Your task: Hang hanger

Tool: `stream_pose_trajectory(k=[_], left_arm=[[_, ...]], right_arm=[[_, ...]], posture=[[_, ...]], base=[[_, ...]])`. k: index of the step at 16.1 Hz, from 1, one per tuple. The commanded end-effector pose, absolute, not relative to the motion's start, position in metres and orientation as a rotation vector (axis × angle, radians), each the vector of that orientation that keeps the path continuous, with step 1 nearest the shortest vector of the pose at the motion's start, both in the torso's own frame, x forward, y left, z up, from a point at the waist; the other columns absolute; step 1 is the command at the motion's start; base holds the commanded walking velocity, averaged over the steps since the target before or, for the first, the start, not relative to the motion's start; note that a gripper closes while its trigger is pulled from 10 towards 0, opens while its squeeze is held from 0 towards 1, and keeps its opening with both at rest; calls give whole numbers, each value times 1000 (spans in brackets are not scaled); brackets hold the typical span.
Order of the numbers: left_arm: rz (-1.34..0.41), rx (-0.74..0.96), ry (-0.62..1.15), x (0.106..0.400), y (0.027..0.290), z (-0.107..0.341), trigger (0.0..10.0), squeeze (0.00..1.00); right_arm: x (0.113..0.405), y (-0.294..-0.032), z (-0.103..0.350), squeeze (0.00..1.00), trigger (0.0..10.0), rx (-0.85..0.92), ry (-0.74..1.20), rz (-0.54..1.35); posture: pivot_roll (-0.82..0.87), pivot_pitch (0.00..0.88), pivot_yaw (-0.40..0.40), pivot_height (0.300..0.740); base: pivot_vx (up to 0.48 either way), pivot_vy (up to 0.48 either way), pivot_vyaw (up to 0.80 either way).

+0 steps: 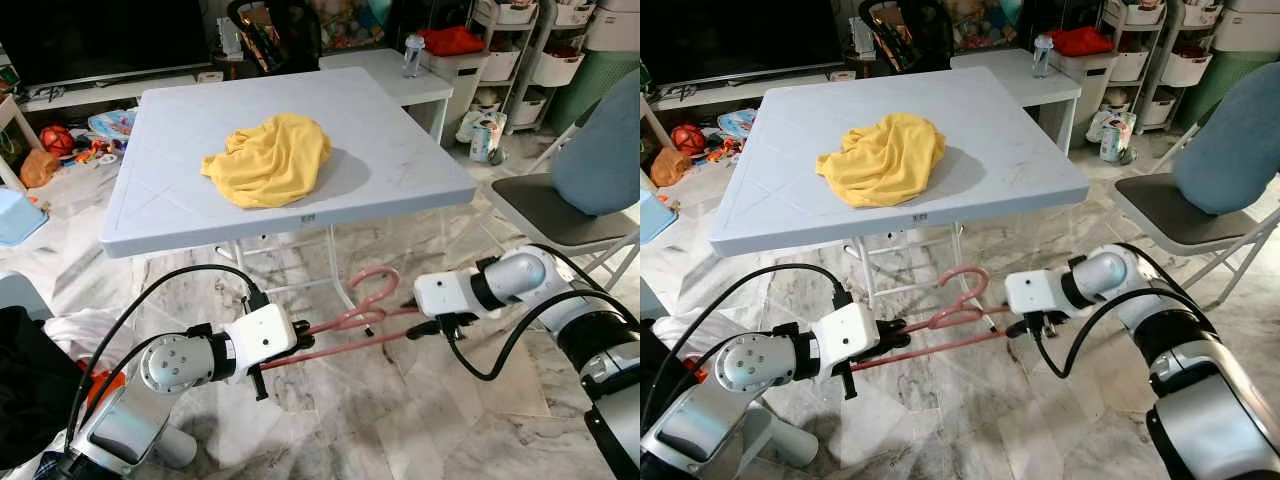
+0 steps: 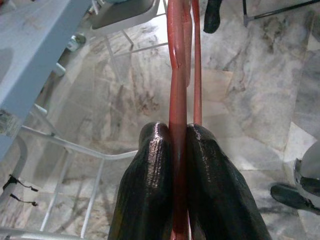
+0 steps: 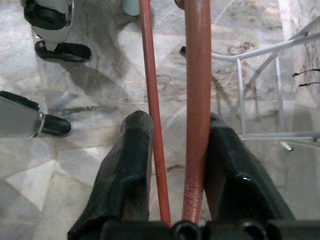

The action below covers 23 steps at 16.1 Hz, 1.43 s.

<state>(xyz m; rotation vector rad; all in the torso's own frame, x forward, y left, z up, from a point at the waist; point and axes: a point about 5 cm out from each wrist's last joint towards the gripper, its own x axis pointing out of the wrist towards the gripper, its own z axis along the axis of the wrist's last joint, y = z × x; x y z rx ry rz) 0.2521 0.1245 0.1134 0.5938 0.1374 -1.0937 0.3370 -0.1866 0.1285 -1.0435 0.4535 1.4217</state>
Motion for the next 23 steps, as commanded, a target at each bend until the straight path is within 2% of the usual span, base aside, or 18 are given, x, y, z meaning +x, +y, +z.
stream_pose_trajectory(k=[1,13,14,15,17,21,23], left_arm=[[-1098,610,124,252,125,115,10000,0],[-1093,586,125,249,119,110,10000,0],[-1067,560,124,251,120,110,10000,824],[-1032,508,115,254,120,112,10000,1000],[-966,420,73,257,116,118,10000,1000],[-904,350,70,253,123,124,10000,1000],[-858,321,66,252,127,125,10000,1000]], right_arm=[[340,-186,135,0,0,-1051,455,1437],[342,-188,135,0,0,-959,438,1399],[342,-189,135,0,0,-958,433,1390],[344,-190,136,0,0,-973,417,1345],[357,-193,139,0,0,-1074,380,1148],[359,-208,128,0,0,-1103,438,989],[358,-212,125,0,0,-1055,437,940]], posture=[[-65,0,3,740],[-64,0,-1,740],[-65,0,-1,740],[-65,0,0,740],[-66,0,2,740],[-58,0,10,740],[-51,0,8,740]], base=[[0,0,0],[0,0,0],[0,0,0],[0,0,0],[0,0,0],[0,0,0],[0,0,0]])
